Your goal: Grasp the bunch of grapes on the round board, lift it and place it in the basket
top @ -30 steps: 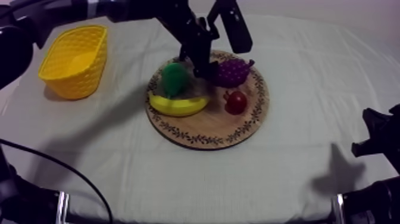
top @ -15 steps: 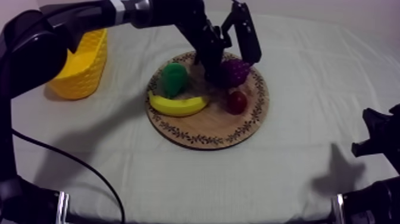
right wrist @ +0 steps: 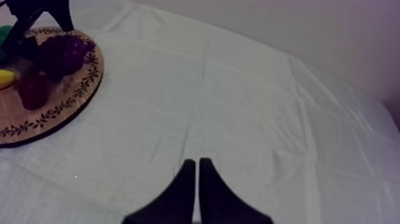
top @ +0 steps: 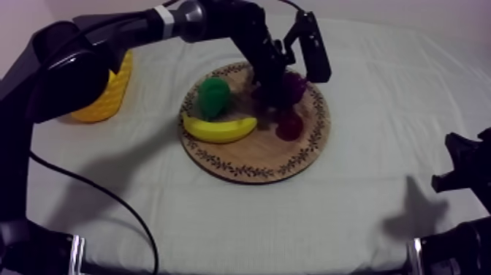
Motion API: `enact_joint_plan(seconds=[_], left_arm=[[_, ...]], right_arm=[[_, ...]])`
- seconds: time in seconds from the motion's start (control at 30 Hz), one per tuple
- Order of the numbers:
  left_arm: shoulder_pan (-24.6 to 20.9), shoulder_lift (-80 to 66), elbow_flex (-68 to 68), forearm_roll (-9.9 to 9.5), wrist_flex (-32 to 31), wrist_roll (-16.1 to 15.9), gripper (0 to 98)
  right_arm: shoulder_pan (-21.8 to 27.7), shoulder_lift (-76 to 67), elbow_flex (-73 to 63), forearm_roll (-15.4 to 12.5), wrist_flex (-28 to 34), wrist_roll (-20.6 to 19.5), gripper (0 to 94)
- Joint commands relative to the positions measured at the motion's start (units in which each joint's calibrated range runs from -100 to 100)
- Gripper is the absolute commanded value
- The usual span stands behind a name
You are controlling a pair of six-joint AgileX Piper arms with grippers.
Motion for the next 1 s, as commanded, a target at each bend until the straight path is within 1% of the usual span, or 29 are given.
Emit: enact_joint_plan(seconds=[0.0,0.33,0.53,0.67,0.8,0.87,0.97], left_arm=[[-0.1,0.9,-1.6,0.23,0.8,0.0,82.6],[-0.8,5.6,-7.9,1.21,5.3,0.4,80.9],[-1.0,6.7,-9.2,1.39,6.3,0.7,78.6],[-1.0,6.4,-8.4,1.48,5.5,0.7,72.6],[-0.9,5.5,-6.6,1.51,3.7,0.6,60.3],[-0.8,4.7,-5.1,1.51,2.5,0.6,55.6],[-0.7,2.6,-1.6,1.25,-0.3,0.7,52.0]], right_arm=[[0.0,0.0,0.0,0.0,0.0,0.0,0.2],[0.0,0.0,0.0,0.0,0.0,0.0,0.2],[0.0,0.0,0.0,0.0,0.0,0.0,0.2],[0.0,0.0,0.0,0.0,0.0,0.0,0.2],[0.0,0.0,0.0,0.0,0.0,0.0,0.2],[0.0,0.0,0.0,0.0,0.0,0.0,0.2],[0.0,0.0,0.0,0.0,0.0,0.0,0.2]])
